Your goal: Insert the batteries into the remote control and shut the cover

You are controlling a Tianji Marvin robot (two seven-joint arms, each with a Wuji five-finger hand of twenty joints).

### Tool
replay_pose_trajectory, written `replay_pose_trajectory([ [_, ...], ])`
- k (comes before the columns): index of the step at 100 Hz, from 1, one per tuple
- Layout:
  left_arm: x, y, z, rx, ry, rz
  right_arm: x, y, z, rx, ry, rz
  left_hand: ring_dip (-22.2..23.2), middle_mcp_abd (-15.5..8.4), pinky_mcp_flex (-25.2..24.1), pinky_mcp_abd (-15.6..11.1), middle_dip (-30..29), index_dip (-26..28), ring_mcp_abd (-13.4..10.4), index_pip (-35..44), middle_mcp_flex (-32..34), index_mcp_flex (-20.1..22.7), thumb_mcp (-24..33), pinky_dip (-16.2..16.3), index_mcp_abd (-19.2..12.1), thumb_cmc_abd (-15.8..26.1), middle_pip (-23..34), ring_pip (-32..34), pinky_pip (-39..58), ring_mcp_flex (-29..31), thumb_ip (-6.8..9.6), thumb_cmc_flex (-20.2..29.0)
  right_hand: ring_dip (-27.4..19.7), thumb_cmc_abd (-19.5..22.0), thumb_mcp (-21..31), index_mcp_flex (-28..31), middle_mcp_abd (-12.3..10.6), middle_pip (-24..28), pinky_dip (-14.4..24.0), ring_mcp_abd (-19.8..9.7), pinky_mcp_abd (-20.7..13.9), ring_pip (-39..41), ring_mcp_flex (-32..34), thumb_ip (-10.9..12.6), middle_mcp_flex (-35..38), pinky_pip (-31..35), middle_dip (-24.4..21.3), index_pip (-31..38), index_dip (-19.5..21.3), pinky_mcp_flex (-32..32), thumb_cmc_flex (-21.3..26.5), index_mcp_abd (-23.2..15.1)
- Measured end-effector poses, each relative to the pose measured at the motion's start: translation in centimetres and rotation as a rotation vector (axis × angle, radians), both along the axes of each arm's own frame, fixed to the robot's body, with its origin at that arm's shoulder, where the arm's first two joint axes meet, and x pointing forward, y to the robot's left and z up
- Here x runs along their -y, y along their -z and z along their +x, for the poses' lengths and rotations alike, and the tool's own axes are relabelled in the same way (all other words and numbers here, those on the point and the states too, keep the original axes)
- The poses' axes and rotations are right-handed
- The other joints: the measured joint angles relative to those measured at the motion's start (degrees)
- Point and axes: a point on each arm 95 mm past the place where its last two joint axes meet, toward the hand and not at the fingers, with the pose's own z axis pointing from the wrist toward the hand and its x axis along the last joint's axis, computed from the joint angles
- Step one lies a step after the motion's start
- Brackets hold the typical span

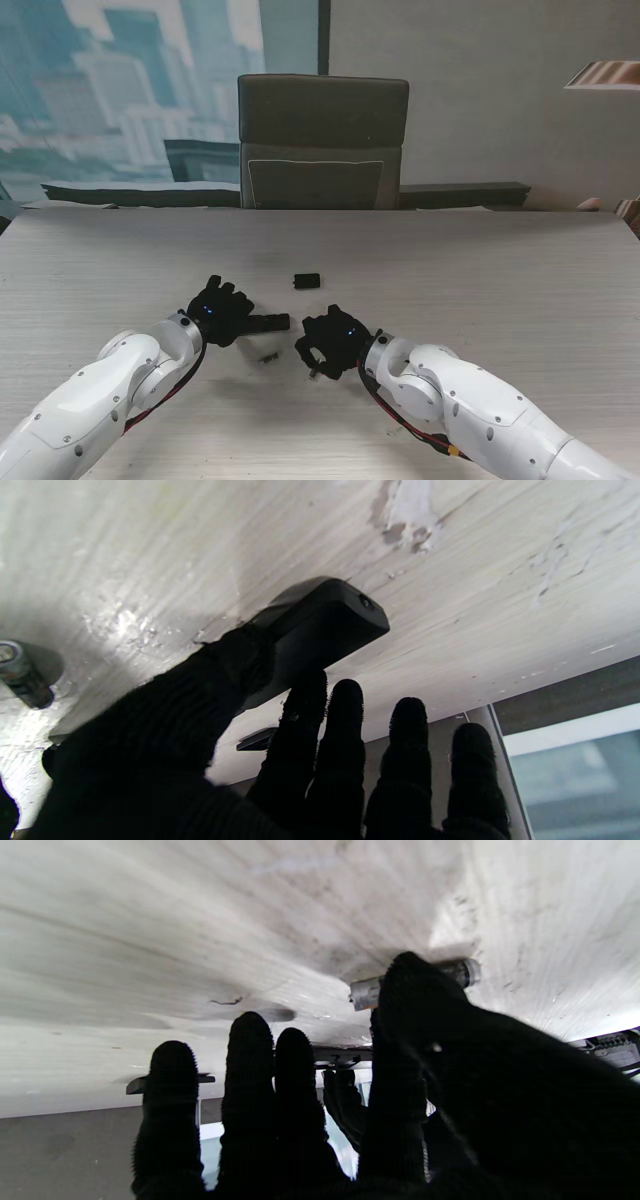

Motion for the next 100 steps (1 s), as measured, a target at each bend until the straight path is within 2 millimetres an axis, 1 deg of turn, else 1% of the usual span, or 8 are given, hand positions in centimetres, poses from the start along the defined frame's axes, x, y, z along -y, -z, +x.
replay_pose_trajectory([
  [9, 0.1, 0.0, 0.0, -0.003, 0.002, -0.003, 0.2, 0.0, -0.1, -0.021, 0.028, 0.019, 0.0, 0.0, 0.0, 0.0, 0.0, 0.1, 0.0, 0.8, 0.0, 0.0, 0.0, 0.0, 0.0, -0.2, 0.0, 0.0, 0.0, 0.0, 0.0, 0.0, 0.0, 0.0, 0.0, 0.8, 0.0, -0.5, 0.0, 0.0, 0.1, -0.7, -0.4, 0.0, 0.1, -0.1, 0.0, 0.0, 0.0, 0.0, 1.3, 3.9],
  [18, 0.2, 0.0, 0.1, -0.006, 0.01, -0.001, 0.3, -0.1, -0.2, -0.038, 0.051, 0.039, 0.0, 0.0, 0.0, 0.0, 0.0, 0.7, 0.0, 1.9, 0.0, 0.3, 0.2, 0.0, 0.1, -0.7, 0.0, 0.0, 0.0, 0.0, -0.01, 0.0, -0.3, 0.0, 0.0, 1.0, 0.0, -1.2, -0.1, 0.0, 0.5, -2.2, -0.4, 0.0, 0.7, -0.1, -0.6, 0.0, 0.0, 0.0, 1.5, 5.5],
  [19, 0.2, 0.0, 0.1, -0.006, 0.011, -0.001, 0.3, -0.1, -0.2, -0.038, 0.052, 0.041, 0.0, 0.0, 0.0, 0.0, 0.0, 0.8, 0.0, 2.2, 0.0, 0.4, 0.4, 0.0, 0.1, -0.8, 0.0, 0.0, 0.0, 0.0, -0.73, 0.0, -0.7, 0.0, 0.0, 1.0, 0.0, -1.2, -0.1, 0.0, 0.5, -2.4, -0.4, 0.0, 0.9, -0.1, -0.6, 0.0, 0.1, 0.0, 1.5, 5.8],
  [32, 0.4, -0.1, 0.2, -0.011, 0.022, -0.001, 0.3, -0.3, -0.4, -0.047, 0.068, 0.063, 0.0, 0.0, 0.0, 0.0, 0.0, 1.5, 0.0, 3.9, 0.0, 0.5, 0.7, 0.0, 0.2, -1.4, 0.0, 0.0, 0.0, 0.0, -0.76, 0.0, -3.2, 0.0, 0.0, 1.6, 0.0, -1.9, -0.6, 1.6, 1.0, -6.5, 1.3, 0.0, 2.9, -0.2, -0.7, 0.0, 0.2, 0.0, 2.1, 8.2],
  [40, 0.5, -0.1, 0.3, -0.013, 0.028, -0.001, 0.3, -0.5, -0.4, -0.051, 0.079, 0.076, 0.0, 0.0, 0.0, 0.0, 0.0, 1.6, 0.0, 4.7, 0.0, 0.5, 1.0, 0.0, 0.2, -1.6, 0.0, 0.0, 0.0, 0.0, -0.76, 0.0, -5.1, 0.0, 0.0, 1.6, 0.0, -2.2, -0.6, 2.4, 1.2, -9.1, 1.5, 0.0, 3.6, -0.5, -0.7, 0.0, 0.6, 0.1, 2.1, 9.2],
  [63, 0.7, -0.1, 0.4, -0.021, 0.04, 0.002, 0.1, -1.0, 0.1, -0.062, 0.138, 0.111, 0.0, 0.0, 0.0, 0.0, 0.0, 1.6, 0.0, 5.7, 0.0, 0.9, 1.6, 0.0, 1.2, -2.0, 0.0, 0.0, 0.0, 0.0, -0.48, 0.0, -5.3, 0.0, 0.1, 2.3, 0.0, -2.6, -0.7, 3.1, 1.9, -9.8, 2.6, 0.0, 4.3, -0.6, -0.7, 0.0, 0.8, 0.7, 2.2, 11.4],
  [80, 1.1, -0.2, 0.4, -0.028, 0.056, 0.007, -0.3, -1.4, 0.6, -0.061, 0.164, 0.133, 0.0, 0.3, 0.0, 0.0, 0.0, 1.6, 0.0, 6.1, 0.5, 1.5, 1.6, 0.0, 3.0, -2.0, 0.1, 0.0, 0.0, 0.0, -0.1, 0.0, -5.9, 0.0, 0.2, 2.3, 0.0, -2.6, -0.7, 3.1, 2.0, -9.9, 3.8, 0.0, 5.8, -0.6, -0.8, 0.0, 1.1, 1.2, 2.8, 12.6],
  [100, 1.4, -0.2, 0.4, -0.03, 0.066, 0.01, -1.1, -1.6, 1.4, -0.073, 0.2, 0.156, 0.0, 0.4, 0.0, 0.0, 0.0, 1.6, 0.0, 6.2, 0.6, 1.9, 1.6, 0.0, 3.2, -2.0, 0.1, 0.0, 0.0, 0.0, -0.1, 0.0, -5.9, 0.0, 0.2, 2.3, 0.0, -2.6, -0.7, 4.1, 2.7, -10.0, 4.6, 0.0, 6.5, -0.6, -0.8, 0.0, 1.5, 1.5, 2.8, 13.1],
])
